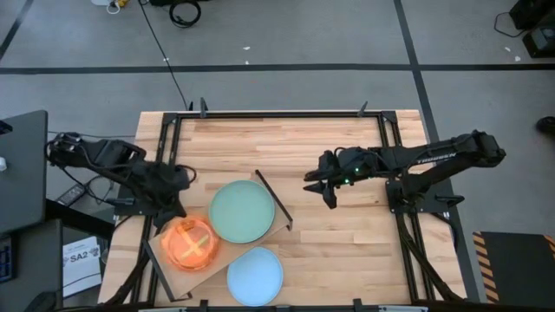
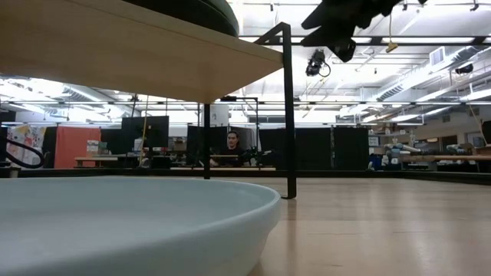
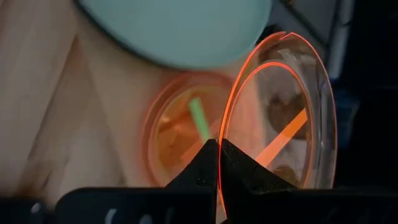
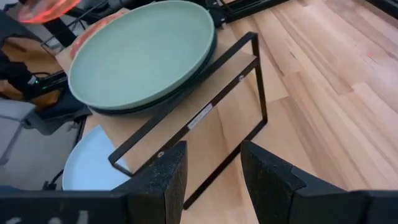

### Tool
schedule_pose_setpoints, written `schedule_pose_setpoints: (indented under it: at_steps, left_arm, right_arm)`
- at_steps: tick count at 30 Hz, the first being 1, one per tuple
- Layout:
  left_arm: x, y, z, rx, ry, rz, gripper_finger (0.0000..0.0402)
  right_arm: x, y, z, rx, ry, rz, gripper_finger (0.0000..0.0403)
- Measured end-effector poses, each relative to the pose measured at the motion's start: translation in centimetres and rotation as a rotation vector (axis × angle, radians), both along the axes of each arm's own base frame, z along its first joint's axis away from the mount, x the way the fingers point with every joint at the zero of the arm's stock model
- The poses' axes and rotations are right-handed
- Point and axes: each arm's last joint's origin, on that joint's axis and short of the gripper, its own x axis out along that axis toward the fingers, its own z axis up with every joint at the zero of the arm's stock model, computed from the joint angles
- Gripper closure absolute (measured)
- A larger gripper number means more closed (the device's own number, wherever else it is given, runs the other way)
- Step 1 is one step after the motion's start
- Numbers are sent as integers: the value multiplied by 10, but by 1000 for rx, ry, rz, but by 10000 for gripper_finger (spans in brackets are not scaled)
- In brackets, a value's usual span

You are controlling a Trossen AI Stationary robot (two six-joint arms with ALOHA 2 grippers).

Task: Place and stack plates onto a shelf
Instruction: Stack the orange plate on top of the green plate on the shelf

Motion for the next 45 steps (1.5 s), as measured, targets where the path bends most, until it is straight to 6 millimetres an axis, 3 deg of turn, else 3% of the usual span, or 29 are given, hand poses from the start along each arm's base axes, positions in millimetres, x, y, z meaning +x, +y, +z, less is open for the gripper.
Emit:
schedule_pose_setpoints:
  at_steps: [16, 23, 34, 45]
  left_arm:
    - [-13, -14, -5, 82, 61, 24, 390]
    - [-7, -22, -9, 121, 79, 1, 390]
    - [8, -35, -25, 243, 193, -11, 390]
    - [11, -36, -26, 268, 193, 1, 390]
  right_arm:
    - [-9, 50, 0, 56, -15, -75, 247]
    - [-15, 68, 1, 66, -31, -96, 247]
    - [-20, 85, 6, 74, -89, -74, 247]
    - [-22, 89, 7, 77, -102, -56, 247]
